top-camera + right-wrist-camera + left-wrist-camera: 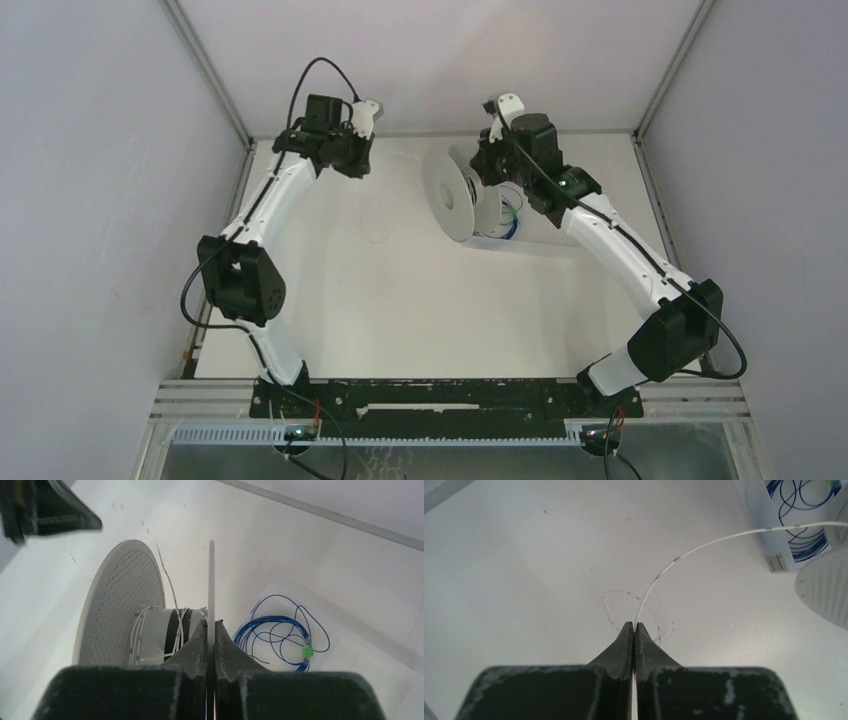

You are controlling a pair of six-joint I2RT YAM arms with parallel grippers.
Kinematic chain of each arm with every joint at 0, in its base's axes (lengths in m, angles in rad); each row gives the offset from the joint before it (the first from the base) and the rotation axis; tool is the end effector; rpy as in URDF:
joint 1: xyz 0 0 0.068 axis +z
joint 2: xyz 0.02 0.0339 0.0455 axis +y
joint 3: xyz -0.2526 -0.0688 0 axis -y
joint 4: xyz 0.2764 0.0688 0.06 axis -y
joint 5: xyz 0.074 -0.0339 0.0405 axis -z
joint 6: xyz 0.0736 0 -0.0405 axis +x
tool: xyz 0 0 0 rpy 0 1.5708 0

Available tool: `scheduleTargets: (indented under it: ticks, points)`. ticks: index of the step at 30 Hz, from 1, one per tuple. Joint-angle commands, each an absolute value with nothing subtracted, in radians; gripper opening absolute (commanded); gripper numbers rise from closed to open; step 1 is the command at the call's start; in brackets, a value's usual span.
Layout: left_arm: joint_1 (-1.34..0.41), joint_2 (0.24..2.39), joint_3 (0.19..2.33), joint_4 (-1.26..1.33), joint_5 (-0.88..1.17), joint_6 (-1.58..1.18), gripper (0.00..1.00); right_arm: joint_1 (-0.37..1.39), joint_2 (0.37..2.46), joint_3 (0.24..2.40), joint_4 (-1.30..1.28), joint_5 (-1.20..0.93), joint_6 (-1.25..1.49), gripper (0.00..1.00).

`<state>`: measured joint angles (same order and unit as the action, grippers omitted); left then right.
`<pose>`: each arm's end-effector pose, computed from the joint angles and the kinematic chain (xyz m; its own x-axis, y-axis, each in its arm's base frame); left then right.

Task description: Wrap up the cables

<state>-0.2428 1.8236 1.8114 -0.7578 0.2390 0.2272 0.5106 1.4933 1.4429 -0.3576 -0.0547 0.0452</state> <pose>0.4469 -0.1286 0.3134 -0.5686 0.3663 -0.7366 0.5405 0.8413 0.0011 0.3600 0.2063 0.3528 -0.3698 -0.1555 -0.9160 -0.5156 0.8545 0.0631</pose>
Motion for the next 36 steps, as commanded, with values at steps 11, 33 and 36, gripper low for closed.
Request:
scheduleTargets:
  ticks: [11, 33, 36]
  points:
    - [-0.331, 1.74, 1.554, -0.525, 0.355, 0.199, 0.0, 0.391, 1.45, 1.615, -0.34, -0.161, 0.272, 0.0]
    - [-0.578, 1.673, 1.398, -0.387, 0.534, 0.174, 0.0, 0.26, 1.558, 1.668, -0.412, -0.074, 0.529, 0.0]
    - [-0.612, 1.684, 1.431, -0.394, 0.547, 0.16, 0.01, 0.266, 1.57, 1.671, -0.42, -0.038, 0.527, 0.0]
